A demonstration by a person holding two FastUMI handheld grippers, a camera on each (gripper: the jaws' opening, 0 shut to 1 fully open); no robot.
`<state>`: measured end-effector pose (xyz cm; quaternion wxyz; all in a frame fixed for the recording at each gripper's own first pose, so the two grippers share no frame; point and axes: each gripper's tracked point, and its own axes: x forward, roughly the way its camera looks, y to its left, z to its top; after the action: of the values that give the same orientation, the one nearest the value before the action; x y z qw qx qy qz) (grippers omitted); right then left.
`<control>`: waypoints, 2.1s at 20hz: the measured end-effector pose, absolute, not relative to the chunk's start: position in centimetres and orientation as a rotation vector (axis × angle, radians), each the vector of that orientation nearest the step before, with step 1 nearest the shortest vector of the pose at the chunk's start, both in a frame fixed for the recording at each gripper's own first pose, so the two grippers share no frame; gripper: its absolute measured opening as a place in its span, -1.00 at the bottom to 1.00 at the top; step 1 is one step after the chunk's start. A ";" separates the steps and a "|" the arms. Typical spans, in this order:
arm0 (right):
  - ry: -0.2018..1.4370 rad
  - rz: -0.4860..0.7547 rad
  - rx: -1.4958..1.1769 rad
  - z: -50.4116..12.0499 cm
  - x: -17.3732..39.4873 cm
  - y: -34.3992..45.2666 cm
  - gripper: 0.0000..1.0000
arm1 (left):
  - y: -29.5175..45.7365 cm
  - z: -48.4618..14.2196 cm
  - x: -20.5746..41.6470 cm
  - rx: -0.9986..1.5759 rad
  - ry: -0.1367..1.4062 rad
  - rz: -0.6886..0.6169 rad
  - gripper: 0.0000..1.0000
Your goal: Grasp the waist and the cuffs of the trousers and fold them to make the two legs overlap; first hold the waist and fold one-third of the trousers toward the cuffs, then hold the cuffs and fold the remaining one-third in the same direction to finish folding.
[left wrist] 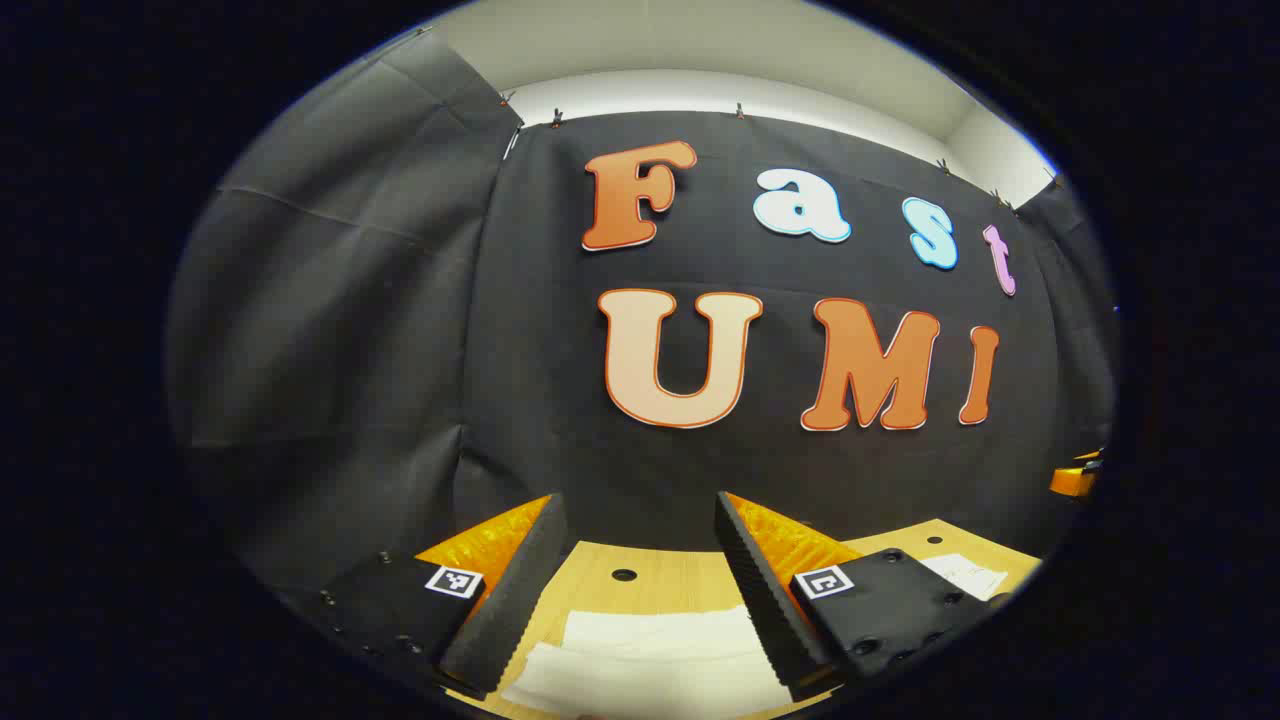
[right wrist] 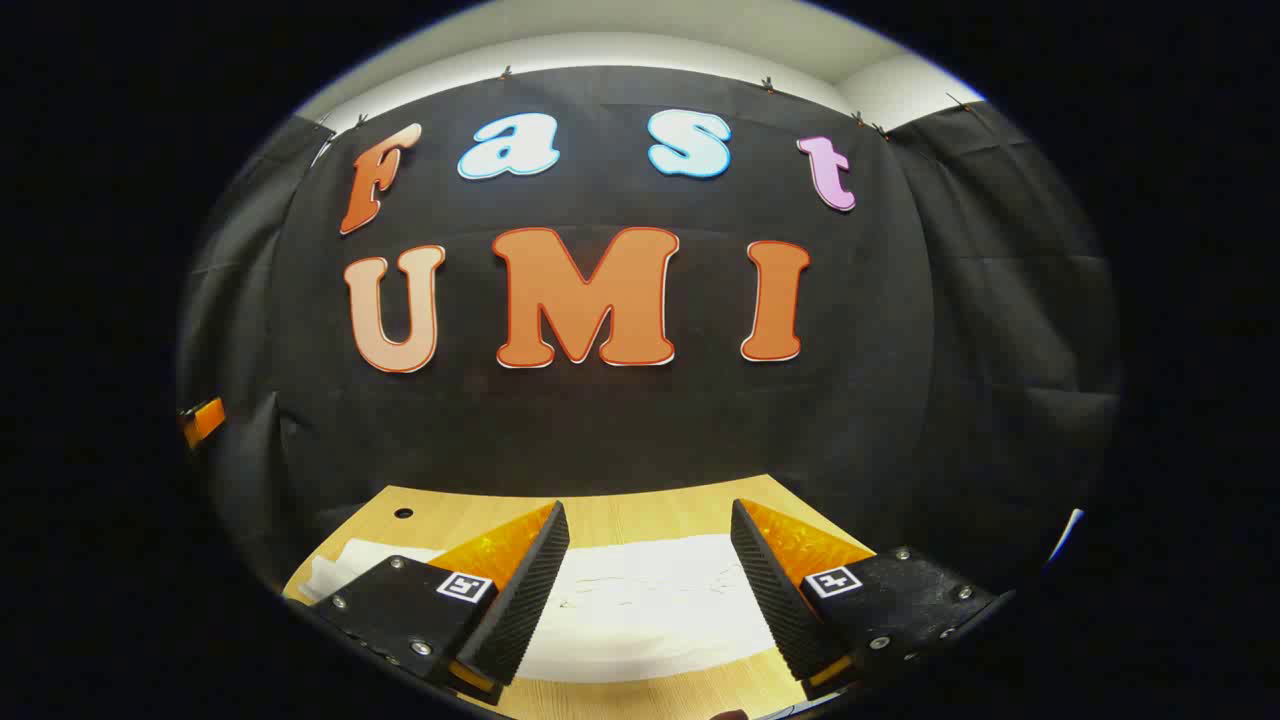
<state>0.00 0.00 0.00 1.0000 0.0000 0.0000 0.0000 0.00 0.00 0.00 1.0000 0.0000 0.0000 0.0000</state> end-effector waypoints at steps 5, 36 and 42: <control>-0.013 -0.003 -0.004 1.9 3.8 -3.7 0.95 | -3.9 1.5 4.0 0.035 -0.010 0.006 0.93; 0.643 -0.093 0.608 -21.1 14.1 -12.7 0.97 | -7.1 -1.9 11.0 -0.008 0.070 0.142 0.96; 0.805 -0.195 0.773 -28.0 9.5 -15.5 0.98 | -4.8 -3.3 10.4 -0.039 0.103 0.187 0.96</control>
<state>9.51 -15.48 -28.05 0.8438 0.3661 0.3814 -0.0923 10.36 -4.78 -3.31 0.9941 -0.0196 0.0516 0.0934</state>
